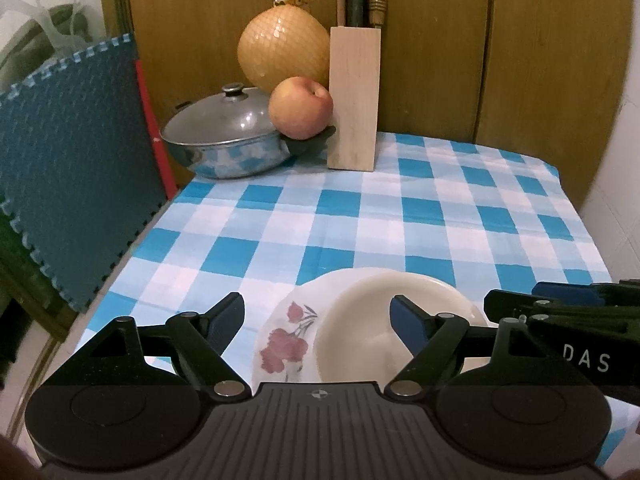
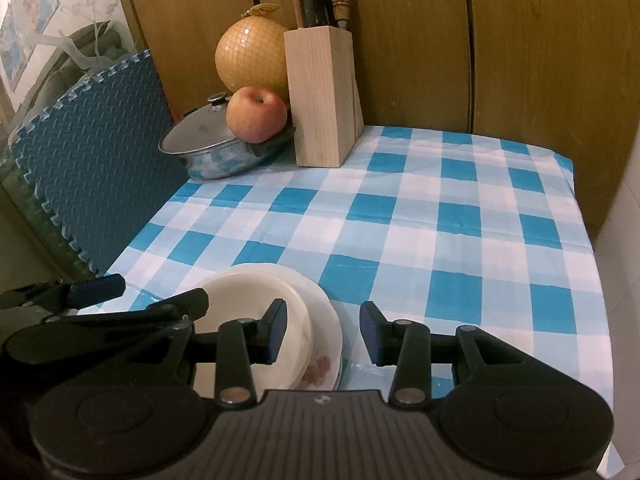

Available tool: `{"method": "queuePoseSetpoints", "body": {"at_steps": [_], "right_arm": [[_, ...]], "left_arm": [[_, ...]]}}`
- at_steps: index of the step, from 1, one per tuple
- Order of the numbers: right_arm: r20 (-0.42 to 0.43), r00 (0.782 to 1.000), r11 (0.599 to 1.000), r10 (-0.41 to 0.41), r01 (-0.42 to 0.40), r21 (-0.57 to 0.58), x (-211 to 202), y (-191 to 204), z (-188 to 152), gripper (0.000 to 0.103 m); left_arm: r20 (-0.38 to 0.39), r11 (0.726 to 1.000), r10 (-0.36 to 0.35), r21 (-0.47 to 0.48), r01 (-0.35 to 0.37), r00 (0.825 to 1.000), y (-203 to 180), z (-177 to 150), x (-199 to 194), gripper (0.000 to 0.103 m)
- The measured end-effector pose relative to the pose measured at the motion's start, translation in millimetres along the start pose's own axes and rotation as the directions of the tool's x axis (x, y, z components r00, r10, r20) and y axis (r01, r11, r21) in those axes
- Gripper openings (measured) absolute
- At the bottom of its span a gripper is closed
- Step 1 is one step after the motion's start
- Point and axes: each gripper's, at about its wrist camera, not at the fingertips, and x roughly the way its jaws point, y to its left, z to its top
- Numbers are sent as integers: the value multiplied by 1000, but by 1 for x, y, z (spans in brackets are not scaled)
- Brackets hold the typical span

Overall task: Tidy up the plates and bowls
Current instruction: 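Lower the small white bowl into the stacked bowls with the right gripper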

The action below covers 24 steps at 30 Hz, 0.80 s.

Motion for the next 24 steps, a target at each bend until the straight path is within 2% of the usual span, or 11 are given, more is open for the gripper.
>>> {"method": "queuePoseSetpoints", "body": {"at_steps": [10, 24], "right_arm": [[4, 1000, 1000, -1, 1, -2, 0, 0, -1, 35], [2, 1000, 1000, 8, -8, -10, -1, 0, -2, 35]], "left_arm": [[20, 999, 32, 29, -32, 999, -3, 0, -3, 86], [22, 999, 39, 30, -39, 999, 0, -2, -7, 89]]}}
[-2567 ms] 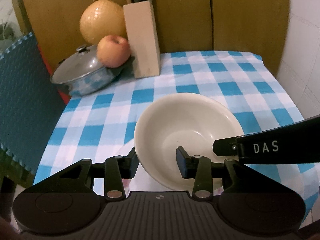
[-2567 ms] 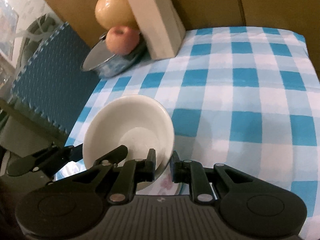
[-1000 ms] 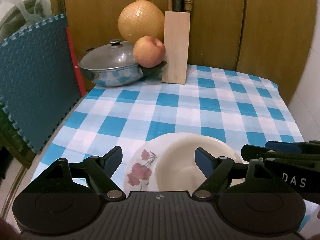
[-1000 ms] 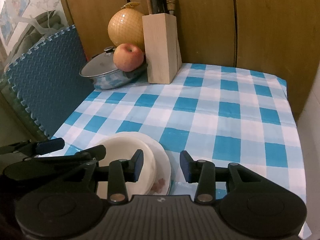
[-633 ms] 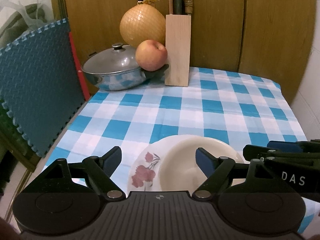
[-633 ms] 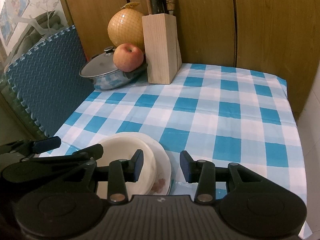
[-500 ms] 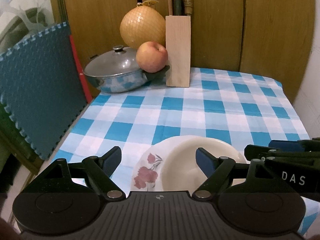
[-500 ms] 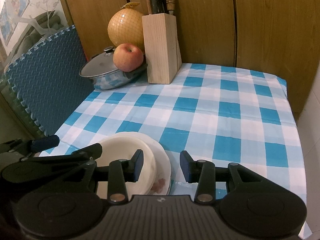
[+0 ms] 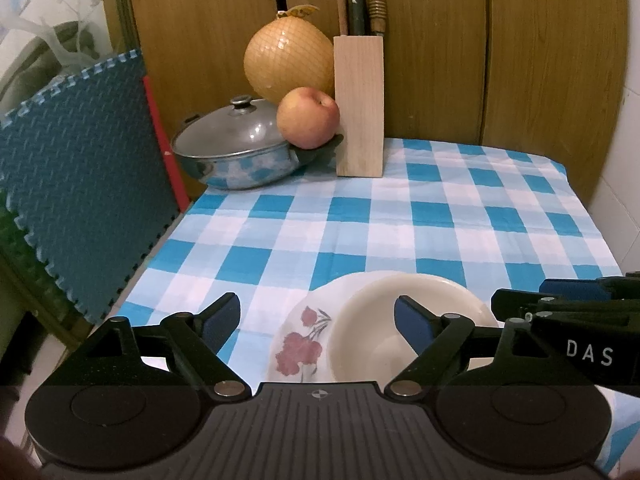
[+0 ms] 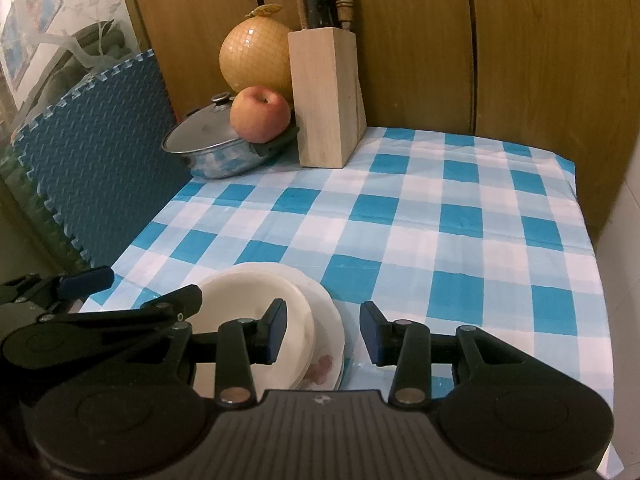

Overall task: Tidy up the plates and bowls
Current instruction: 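Lower the small white bowl into the stacked bowls with the right gripper, then open the right gripper and pull it back from the bowl stack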

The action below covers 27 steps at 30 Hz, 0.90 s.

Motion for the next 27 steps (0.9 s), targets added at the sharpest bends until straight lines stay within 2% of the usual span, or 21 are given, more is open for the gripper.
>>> {"method": "queuePoseSetpoints", "body": {"at_steps": [16, 27], "right_arm": [[-9, 1000, 1000, 12, -12, -17, -10, 4, -15, 35], [-36, 999, 1000, 16, -17, -21, -14, 8, -30, 35]], "left_arm": [[-21, 999, -22, -35, 21, 1000, 6, -17, -11, 89], [-57, 998, -43, -43, 41, 997, 11, -40, -22, 92]]}}
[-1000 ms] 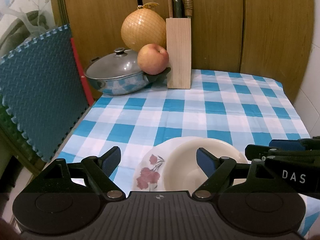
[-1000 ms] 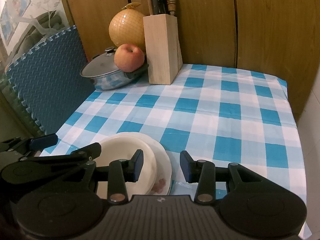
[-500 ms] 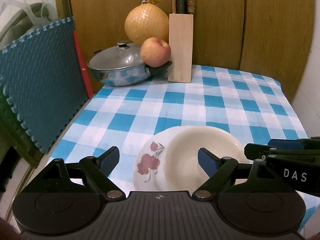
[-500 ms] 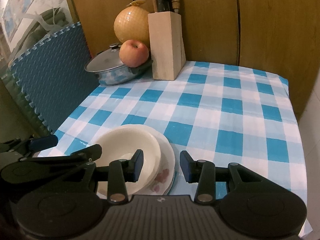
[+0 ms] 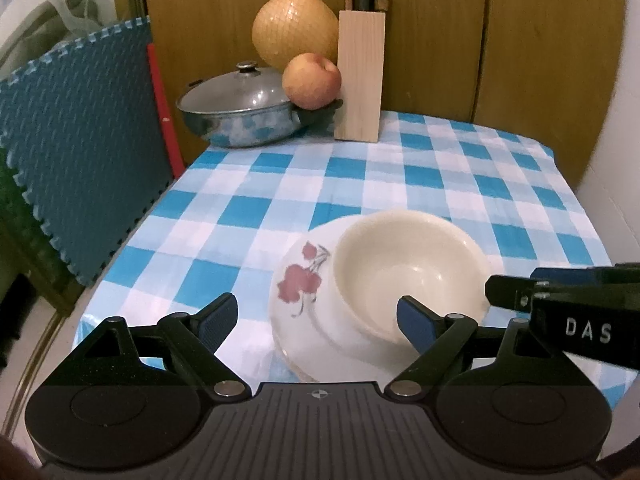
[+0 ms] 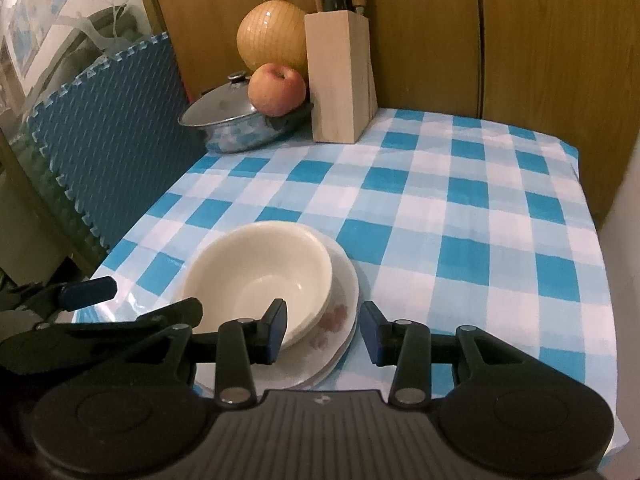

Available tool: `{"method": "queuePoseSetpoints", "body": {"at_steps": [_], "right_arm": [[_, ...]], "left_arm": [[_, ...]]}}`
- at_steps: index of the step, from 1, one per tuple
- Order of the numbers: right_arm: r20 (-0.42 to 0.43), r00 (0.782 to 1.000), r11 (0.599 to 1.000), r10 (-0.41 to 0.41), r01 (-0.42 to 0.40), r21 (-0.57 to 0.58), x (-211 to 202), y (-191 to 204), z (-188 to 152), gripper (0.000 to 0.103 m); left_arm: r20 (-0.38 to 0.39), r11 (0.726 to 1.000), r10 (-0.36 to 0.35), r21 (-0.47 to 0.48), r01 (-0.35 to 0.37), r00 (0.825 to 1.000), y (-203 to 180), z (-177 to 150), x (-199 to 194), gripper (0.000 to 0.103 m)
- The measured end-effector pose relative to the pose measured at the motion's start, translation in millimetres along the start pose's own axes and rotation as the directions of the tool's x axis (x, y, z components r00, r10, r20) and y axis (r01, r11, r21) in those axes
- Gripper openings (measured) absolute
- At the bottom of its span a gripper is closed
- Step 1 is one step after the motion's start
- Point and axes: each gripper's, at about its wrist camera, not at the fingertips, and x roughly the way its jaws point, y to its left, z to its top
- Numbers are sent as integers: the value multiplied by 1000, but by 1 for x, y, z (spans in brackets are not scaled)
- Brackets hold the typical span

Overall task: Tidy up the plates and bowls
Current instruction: 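Open the right gripper and pull it back from the bowl stack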

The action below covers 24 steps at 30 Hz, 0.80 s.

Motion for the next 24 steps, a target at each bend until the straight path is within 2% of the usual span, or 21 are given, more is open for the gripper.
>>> {"method": "queuePoseSetpoints", "body": {"at_steps": [6, 24], "right_arm": [[3, 1000, 1000, -10, 10, 13, -3, -1, -3, 35], [7, 1000, 1000, -5, 4, 14, -11, -2, -9, 35]], "left_arm": [[12, 1000, -9, -15, 9, 1000, 4, -6, -7, 103], [15, 1000, -12, -7, 12, 1000, 1, -13, -15, 103]]}}
